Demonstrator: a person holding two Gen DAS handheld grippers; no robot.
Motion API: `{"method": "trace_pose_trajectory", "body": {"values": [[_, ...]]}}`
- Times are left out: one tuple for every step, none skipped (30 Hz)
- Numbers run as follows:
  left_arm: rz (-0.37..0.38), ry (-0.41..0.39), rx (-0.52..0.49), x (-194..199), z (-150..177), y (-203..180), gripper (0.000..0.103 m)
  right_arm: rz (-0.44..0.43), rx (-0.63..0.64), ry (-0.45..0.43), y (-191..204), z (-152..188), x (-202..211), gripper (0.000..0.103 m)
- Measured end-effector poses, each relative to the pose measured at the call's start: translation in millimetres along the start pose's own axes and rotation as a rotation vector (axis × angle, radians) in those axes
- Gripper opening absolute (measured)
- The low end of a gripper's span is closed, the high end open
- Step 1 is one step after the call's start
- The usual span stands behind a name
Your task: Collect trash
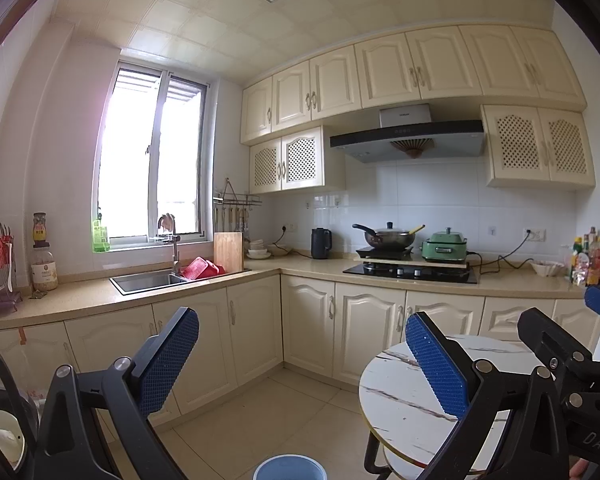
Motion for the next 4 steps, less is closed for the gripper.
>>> {"method": "trace_pose_trajectory", "body": {"values": [[0.002,0.000,-0.002,-3.2,0.2,1.7,0.102,0.001,-0.001,0.000,-0.9,0.5,0.2,0.103],[0.004,0.000,-0.004,-5.4,-0.6,1.7,0.102,0.002,-0.004,0.000,-2.6,1.3,0.3,0.103],[0.007,0.000,-0.007,-8.4,-0.5,2.4,0.102,0.003,-0.005,0.000,-4.1,0.8,-0.1,0.103],[0.010,0.001,-0.010,-9.9,-1.9,0.5,0.102,0.005,-0.008,0.001,-6.4,1.4,-0.1,0.103]]}}
Point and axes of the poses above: each gripper's, at about its wrist camera, not at the fingertips, and x roughly against the way its jaws point, y to its left, z to its underside, the point moved 9 cm from there along -x, roughly the way its jaws point, and after that the axes turned 11 degrees about -x, right-handed, at the moved point
